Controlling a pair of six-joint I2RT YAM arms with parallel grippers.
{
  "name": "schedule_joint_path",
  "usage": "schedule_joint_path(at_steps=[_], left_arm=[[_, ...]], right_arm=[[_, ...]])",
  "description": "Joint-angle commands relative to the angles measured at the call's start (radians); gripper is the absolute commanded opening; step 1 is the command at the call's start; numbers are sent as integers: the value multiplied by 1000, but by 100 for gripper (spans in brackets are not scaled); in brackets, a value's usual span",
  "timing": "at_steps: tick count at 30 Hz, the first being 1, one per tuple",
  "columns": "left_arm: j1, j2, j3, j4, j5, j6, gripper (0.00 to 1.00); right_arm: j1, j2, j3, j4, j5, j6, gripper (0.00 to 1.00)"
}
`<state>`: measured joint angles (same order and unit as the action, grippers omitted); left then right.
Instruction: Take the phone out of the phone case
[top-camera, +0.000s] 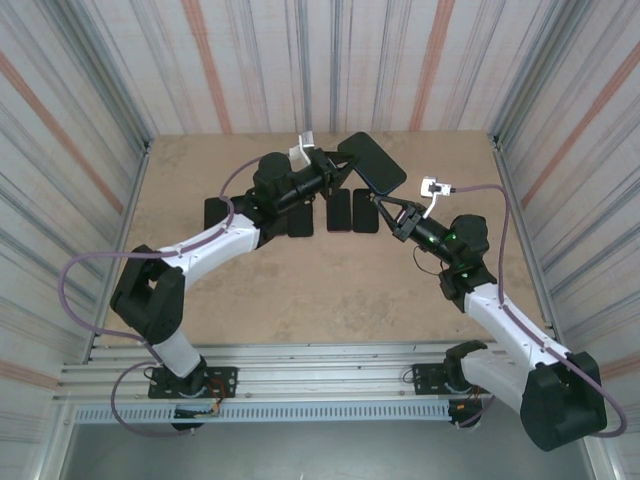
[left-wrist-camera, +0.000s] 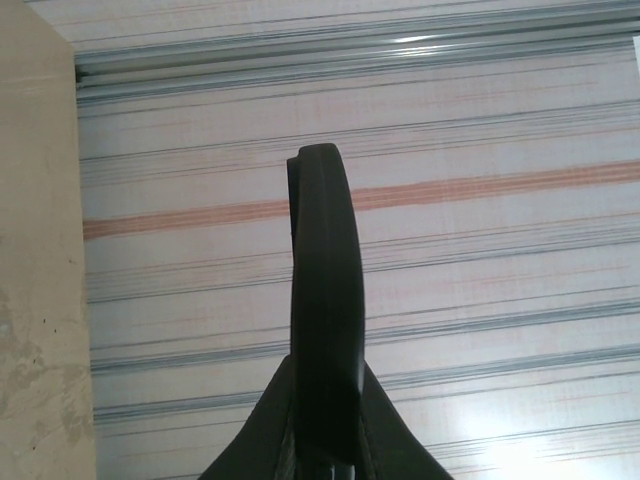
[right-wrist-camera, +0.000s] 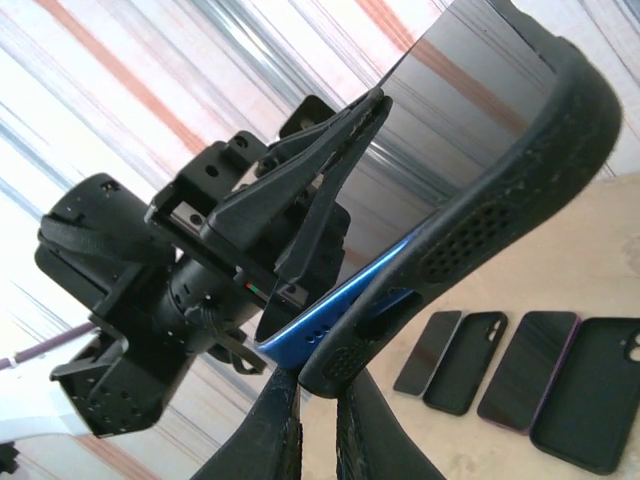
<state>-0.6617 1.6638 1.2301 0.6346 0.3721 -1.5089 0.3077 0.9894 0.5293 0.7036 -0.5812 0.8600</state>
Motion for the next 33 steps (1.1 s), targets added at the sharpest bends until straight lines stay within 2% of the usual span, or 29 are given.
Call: schedule_joint_path(at_steps=[1,7,11,15,19,23,28,31,33], left_arm=[[-16,-94,65,95,38,-42,7],[-13,-108,72,26,53,23,7],[-6,-111,71,3,76,48,6],[6,-116,85,-60,98,103,6],[34,-116,105,-118,158,201,6],[69,-108,160,-185,284,377,5],[111,-122,231,-334,480,700,5],[135,-151,218,-407,535,877,2],[152,-164,208,-418,586,948,2]], right_arm=[[-28,6,11,-176,37,-87,7],[-46,9,21,-153,17,-56,12],[-85,6,15,-115,1,5,22],[-80,-10,31,-140,-14,-25,28],[-96,-31,56,-225,-55,-102,43],[-111,-41,94,-331,-122,-228,54],[-134,-43,122,-419,-205,-395,58],[-132,-32,160,-512,-273,-522,58],[-133,-20,187,-557,-323,-583,58]])
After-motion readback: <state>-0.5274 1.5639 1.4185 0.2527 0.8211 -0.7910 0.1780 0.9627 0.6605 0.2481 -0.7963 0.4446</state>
